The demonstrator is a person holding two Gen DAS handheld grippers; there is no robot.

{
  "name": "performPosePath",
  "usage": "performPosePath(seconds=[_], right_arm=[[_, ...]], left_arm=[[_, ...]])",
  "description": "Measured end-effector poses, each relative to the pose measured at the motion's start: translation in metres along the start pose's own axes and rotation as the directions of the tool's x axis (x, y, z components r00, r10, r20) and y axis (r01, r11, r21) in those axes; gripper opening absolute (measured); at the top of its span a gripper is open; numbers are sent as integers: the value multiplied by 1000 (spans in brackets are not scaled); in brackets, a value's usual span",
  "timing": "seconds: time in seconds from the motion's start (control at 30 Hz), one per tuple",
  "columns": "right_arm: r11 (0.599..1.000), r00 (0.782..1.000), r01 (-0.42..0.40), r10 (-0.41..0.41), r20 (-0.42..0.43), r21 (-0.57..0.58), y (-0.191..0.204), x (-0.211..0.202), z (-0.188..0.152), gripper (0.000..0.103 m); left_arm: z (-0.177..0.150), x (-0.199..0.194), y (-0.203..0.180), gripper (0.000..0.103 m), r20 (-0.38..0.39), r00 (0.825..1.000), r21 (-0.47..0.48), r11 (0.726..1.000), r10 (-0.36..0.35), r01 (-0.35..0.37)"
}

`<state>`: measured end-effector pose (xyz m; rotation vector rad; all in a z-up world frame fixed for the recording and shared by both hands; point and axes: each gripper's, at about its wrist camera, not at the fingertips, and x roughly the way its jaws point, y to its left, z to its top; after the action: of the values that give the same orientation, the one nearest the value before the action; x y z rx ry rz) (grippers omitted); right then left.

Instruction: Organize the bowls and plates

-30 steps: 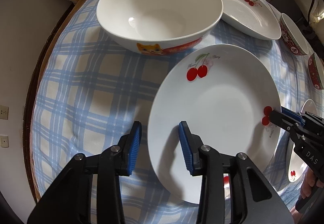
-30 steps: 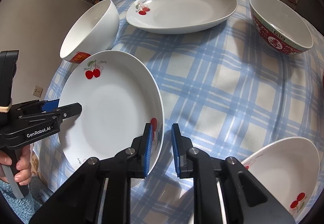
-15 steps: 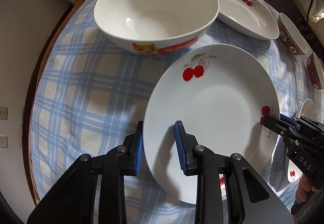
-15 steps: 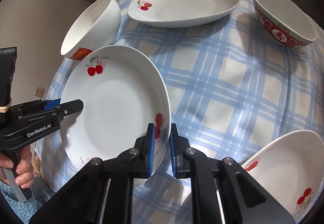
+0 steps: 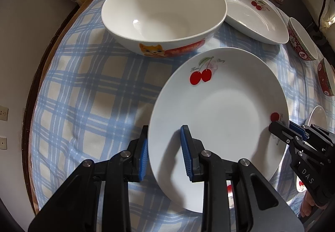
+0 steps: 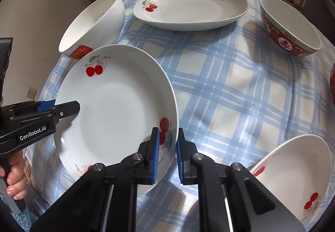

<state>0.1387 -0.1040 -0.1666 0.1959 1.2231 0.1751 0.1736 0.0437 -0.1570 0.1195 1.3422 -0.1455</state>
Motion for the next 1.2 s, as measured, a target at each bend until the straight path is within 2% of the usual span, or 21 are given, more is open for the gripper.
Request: performPosePath(seconds=[0.17, 0.47, 0.73, 1.03, 1.2], right_arm=[[999, 999, 43, -43, 16, -2, 6, -6, -1, 16], [996, 994, 74, -77, 73, 42, -11, -42, -9, 15], [992, 983, 111, -119, 140, 59, -22, -87, -24, 15], [980, 971, 153, -173, 167, 126, -41, -122, -40, 15], [974, 965, 164, -191, 178, 159, -56, -137, -48, 14]], left_arm=[[-8, -8, -5, 28, 6, 1000, 0, 1000, -10, 10], [-20, -33, -24, 27, 69, 997, 38, 999, -41, 38], [-30, -61, -41, 26, 138, 986, 62, 995, -90, 83], [-32, -76, -73, 26, 175, 970, 76, 984, -171, 159], [-31, -75, -92, 26, 176, 967, 96, 981, -186, 171]])
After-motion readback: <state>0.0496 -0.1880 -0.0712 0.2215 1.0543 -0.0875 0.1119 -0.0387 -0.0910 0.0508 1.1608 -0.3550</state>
